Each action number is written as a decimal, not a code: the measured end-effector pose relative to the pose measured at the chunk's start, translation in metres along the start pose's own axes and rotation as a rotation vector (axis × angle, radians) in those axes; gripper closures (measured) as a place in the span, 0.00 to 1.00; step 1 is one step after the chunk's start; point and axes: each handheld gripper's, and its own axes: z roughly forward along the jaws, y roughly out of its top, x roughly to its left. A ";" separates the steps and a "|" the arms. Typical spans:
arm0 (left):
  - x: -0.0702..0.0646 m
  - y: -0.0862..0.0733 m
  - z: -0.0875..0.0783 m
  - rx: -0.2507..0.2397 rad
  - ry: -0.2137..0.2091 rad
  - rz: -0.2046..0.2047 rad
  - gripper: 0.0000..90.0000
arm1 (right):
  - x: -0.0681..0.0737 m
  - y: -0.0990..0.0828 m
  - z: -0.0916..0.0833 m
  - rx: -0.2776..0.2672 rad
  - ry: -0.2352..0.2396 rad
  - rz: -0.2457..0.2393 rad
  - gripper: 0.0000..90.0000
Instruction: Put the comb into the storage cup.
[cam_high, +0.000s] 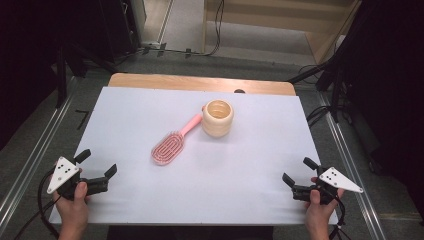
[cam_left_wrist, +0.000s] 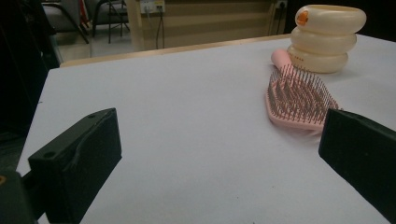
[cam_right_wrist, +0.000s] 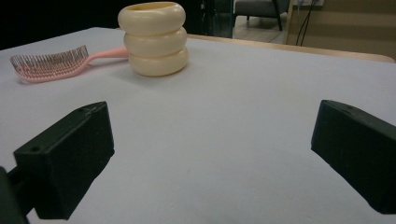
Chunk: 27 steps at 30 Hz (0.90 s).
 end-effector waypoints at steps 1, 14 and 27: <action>0.000 0.000 0.000 0.000 0.002 0.001 0.00 | 0.000 0.000 0.000 0.003 0.000 -0.003 0.00; -0.010 0.016 0.000 0.008 -0.044 0.008 0.00 | 0.001 0.000 0.001 0.004 0.009 -0.005 0.00; -0.029 0.055 0.015 0.009 -0.091 -0.065 0.49 | 0.001 0.000 0.002 0.004 0.019 -0.011 0.00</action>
